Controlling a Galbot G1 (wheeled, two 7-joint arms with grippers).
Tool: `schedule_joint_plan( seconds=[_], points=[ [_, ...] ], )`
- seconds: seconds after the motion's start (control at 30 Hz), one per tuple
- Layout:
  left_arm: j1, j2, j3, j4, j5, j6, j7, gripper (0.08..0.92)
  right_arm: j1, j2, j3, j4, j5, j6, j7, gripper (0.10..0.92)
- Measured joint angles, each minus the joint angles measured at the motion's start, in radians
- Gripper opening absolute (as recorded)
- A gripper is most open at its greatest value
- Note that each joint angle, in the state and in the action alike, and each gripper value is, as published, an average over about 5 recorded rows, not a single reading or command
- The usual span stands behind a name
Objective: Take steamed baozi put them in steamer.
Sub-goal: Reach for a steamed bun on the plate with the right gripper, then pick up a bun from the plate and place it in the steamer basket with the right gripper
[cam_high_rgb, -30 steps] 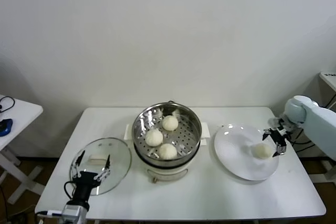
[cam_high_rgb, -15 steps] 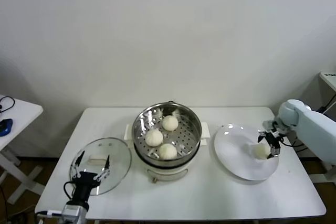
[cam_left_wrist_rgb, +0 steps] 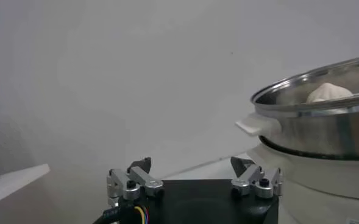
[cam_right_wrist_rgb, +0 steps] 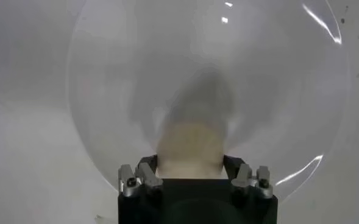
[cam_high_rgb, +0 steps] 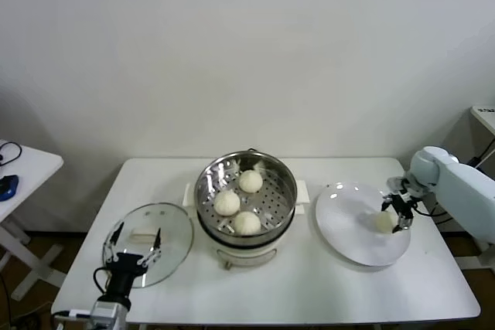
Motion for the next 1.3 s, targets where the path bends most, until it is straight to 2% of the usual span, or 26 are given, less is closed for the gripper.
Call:
schedule_joint_plan(
  seconds=[0.3,0.53,0.93,1.3],
  points=[
    [0.002,0.000,-0.001,0.000,-0.002,-0.002,0.000,0.823,0.016,-0.013,-0.022,0.013,0.050,-0.015,0.007,0.696],
    [0.001,0.000,0.003,-0.003,-0.003,-0.002,0.001,0.823,0.102,-0.031,-0.122,0.052,0.183,-0.061,0.019,0.696],
    [-0.002,-0.005,0.025,-0.023,-0.011,-0.015,-0.005,0.823,0.472,0.031,-0.492,0.130,0.617,-0.174,0.049,0.676],
    [-0.013,-0.004,0.048,-0.042,-0.007,-0.017,-0.004,0.823,0.744,0.150,-0.782,0.269,0.998,-0.266,0.094,0.659]
  ],
)
